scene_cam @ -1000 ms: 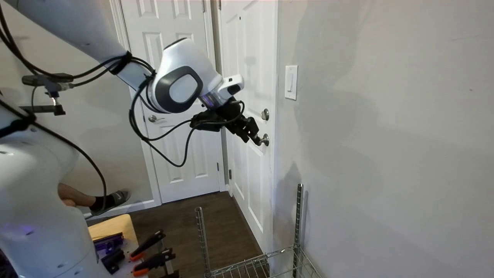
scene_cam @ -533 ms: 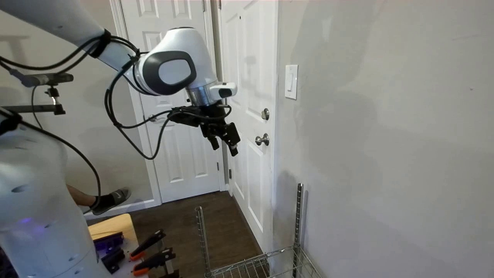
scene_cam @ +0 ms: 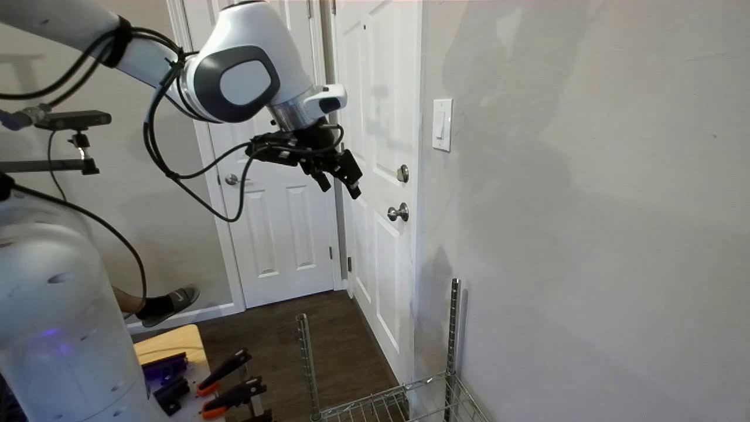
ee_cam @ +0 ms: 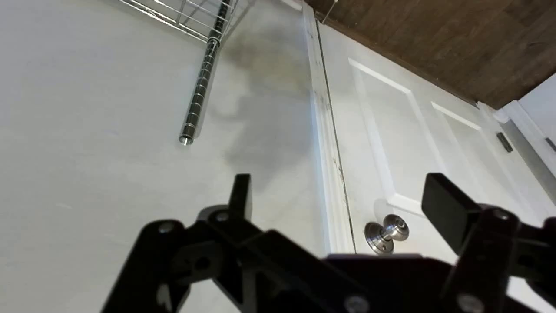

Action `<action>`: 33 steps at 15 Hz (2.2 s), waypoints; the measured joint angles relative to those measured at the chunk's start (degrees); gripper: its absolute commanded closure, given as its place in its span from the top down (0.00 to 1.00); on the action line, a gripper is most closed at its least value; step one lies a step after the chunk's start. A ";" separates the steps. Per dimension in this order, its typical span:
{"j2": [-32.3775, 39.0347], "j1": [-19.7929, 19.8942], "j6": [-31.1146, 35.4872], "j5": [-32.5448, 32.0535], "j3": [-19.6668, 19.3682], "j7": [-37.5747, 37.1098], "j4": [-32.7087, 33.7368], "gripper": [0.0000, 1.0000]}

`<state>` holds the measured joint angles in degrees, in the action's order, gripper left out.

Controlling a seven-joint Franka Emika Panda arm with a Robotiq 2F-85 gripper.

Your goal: Turn off the light switch.

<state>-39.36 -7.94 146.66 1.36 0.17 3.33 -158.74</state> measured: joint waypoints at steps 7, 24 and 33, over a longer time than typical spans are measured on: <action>-0.16 -0.06 0.47 0.01 -0.24 0.00 -0.04 0.75; 16.62 -35.44 48.93 3.49 -27.11 13.38 3.70 0.01; 13.54 -60.41 52.01 -13.28 -57.93 14.56 18.52 0.02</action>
<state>-25.82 -68.35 198.67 -11.92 -57.75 17.89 -140.22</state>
